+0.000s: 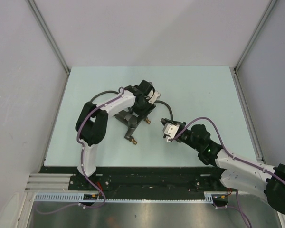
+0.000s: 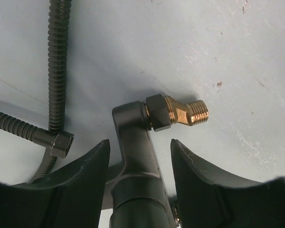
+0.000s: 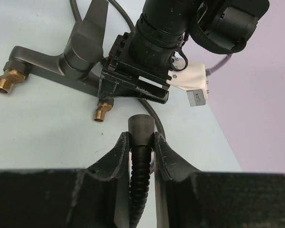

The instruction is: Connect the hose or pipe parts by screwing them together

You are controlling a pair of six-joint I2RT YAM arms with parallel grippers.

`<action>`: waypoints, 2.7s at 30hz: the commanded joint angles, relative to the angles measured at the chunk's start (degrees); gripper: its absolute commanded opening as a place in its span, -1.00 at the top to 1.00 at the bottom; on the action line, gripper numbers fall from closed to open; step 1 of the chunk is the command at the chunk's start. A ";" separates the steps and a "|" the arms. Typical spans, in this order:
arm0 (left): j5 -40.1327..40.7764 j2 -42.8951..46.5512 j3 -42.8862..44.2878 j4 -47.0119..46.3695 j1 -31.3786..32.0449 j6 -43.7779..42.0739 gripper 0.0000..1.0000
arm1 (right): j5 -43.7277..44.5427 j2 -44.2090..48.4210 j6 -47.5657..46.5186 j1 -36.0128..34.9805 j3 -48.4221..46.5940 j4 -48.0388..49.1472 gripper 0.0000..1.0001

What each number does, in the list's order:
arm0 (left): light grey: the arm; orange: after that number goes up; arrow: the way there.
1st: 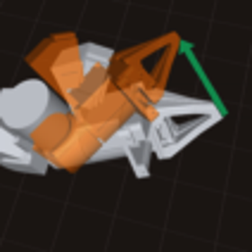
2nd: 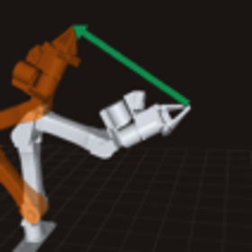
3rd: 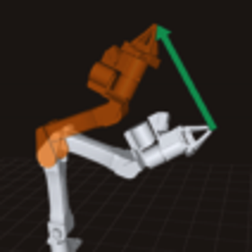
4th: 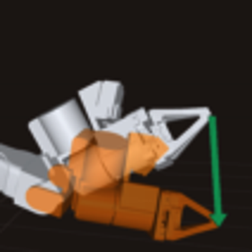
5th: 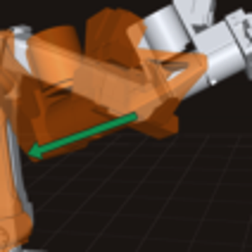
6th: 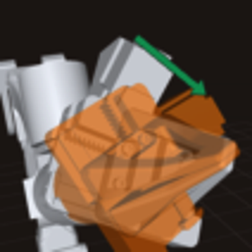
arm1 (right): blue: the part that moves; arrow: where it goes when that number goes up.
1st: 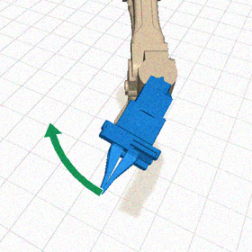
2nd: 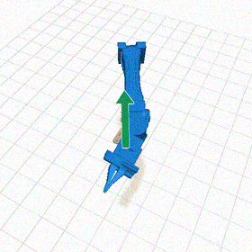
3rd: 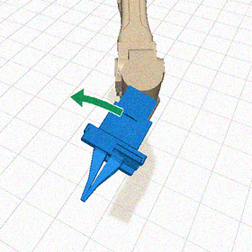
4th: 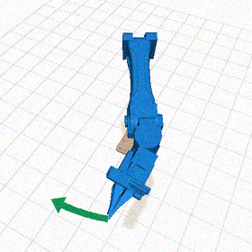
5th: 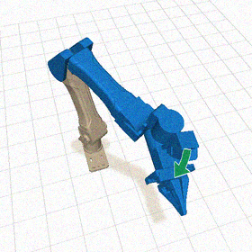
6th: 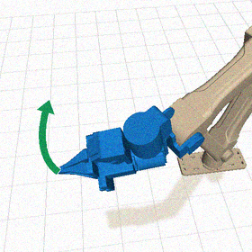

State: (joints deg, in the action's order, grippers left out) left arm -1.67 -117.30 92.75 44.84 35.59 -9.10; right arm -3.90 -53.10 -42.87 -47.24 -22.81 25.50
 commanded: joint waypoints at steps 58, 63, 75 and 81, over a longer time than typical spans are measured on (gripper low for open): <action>-6.06 17.36 -13.30 -5.73 -5.27 13.32 1.00 | 1.62 -49.47 -7.31 -2.06 -4.79 49.82 1.00; -7.73 17.28 -13.21 -5.73 -5.18 13.15 1.00 | 2.14 -49.99 -8.10 -2.15 -4.79 50.97 1.00; -10.02 17.28 -13.47 -5.73 -5.18 12.80 0.99 | 0.04 -49.73 -8.72 -1.10 -5.14 50.62 1.00; -11.87 17.80 -13.82 -5.82 -4.83 11.31 1.00 | -2.77 -48.94 -8.90 -0.04 -5.05 49.56 1.00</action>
State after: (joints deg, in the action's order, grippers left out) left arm -10.11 -103.72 78.30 39.94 30.26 3.53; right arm -3.84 -102.50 -51.11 -48.14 -26.50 71.46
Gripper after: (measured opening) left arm 0.333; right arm 0.218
